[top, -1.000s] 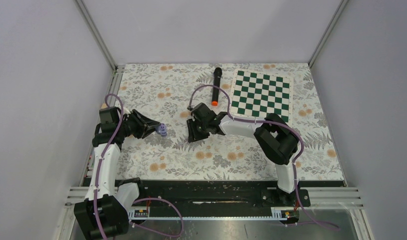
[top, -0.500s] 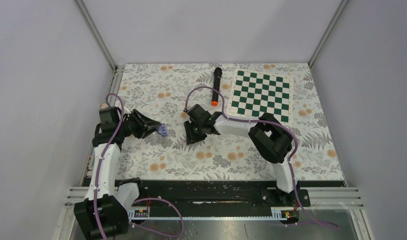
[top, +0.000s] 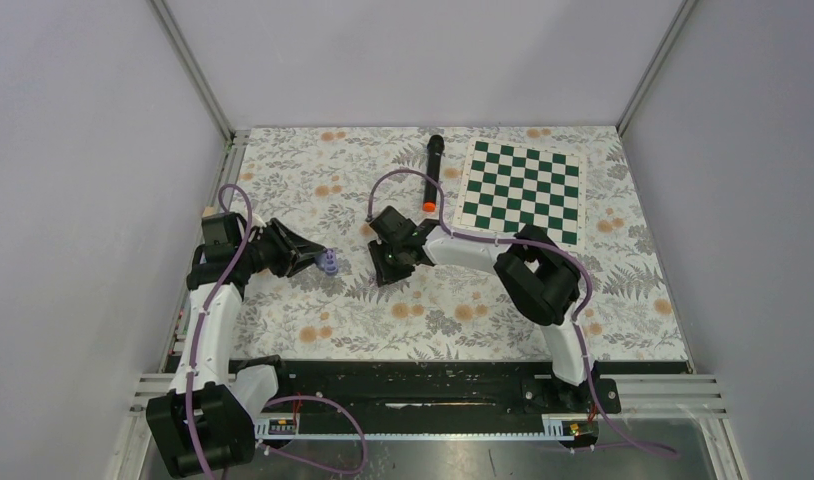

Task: Insert the wireless bluetooth earbuds into the charging case
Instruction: Move the left earbud to the center of the board.

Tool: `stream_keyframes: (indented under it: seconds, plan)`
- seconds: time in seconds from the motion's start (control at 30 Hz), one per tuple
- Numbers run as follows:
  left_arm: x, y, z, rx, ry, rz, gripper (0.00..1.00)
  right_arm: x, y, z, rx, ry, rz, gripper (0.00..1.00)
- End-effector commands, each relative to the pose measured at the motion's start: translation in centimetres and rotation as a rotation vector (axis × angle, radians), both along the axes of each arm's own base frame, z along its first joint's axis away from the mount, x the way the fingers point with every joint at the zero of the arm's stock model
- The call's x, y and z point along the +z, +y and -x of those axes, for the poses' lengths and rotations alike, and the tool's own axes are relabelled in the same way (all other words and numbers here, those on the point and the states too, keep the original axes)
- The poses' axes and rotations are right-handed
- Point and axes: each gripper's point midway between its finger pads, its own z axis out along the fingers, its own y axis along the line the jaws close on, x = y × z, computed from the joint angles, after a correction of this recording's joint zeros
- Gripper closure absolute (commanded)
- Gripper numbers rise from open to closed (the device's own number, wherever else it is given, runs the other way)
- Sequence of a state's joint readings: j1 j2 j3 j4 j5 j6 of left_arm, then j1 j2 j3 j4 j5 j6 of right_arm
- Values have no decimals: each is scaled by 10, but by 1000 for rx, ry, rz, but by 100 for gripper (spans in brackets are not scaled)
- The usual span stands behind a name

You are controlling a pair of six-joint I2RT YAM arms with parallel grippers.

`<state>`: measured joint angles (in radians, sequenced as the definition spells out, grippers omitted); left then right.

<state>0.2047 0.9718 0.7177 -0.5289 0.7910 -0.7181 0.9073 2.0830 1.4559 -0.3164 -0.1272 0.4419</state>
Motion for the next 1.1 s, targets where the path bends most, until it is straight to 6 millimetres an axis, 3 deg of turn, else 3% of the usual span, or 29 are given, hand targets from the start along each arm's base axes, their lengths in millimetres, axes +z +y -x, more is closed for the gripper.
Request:
stream_keyframes:
  seconds: [0.0,0.27,0.47,0.83,1.07]
  plan:
    - [19,-2,-7,-34,-83,-1,100,4,9,-1,8,-31,21,64]
    - [21,-3,-6,-37,-84,4,100,3,-8,-25,-46,-133,160,64]
    - [20,-4,-6,-41,-82,4,100,12,-15,-31,-31,-181,185,64]
    - [20,-5,-6,-46,-81,2,100,45,6,-30,-56,-166,19,62]
    - [20,-5,-5,-46,-84,1,100,33,7,-36,-128,-134,63,61]
